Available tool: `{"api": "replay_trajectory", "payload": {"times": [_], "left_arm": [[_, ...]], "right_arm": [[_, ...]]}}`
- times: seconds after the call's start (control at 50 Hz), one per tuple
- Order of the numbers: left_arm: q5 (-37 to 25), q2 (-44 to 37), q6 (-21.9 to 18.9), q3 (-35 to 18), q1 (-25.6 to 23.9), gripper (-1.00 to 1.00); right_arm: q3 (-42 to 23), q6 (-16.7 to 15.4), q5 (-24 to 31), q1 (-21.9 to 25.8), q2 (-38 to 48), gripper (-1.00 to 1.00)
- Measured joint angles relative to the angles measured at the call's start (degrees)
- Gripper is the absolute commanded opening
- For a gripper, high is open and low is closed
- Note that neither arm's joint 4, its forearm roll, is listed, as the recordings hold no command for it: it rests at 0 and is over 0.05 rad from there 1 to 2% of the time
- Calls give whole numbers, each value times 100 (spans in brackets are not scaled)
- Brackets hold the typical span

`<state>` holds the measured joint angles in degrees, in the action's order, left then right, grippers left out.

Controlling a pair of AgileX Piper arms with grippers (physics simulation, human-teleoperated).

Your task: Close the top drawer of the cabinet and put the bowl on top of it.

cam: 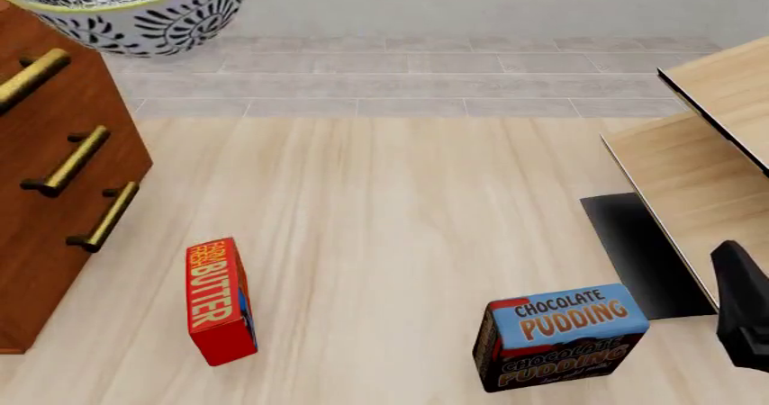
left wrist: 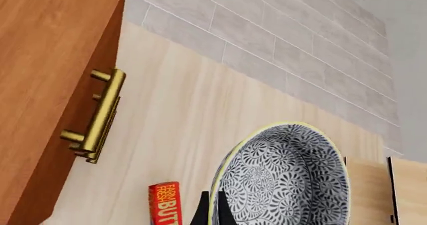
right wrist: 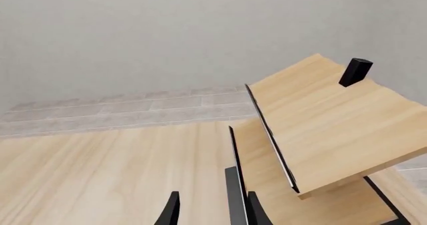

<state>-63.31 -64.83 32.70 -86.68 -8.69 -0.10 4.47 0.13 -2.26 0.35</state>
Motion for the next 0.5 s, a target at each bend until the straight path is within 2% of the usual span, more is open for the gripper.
{"api": "replay_trajectory", "payload": {"times": [0.24,0.5], "left_arm": [[-468,-131,232,-834,782,-100],[-617,-228,482,-1131,1823,-100]], "right_arm": [[-4,-1,6,-8,-9,100],[-6,-5,8,0,-1,100]]}}
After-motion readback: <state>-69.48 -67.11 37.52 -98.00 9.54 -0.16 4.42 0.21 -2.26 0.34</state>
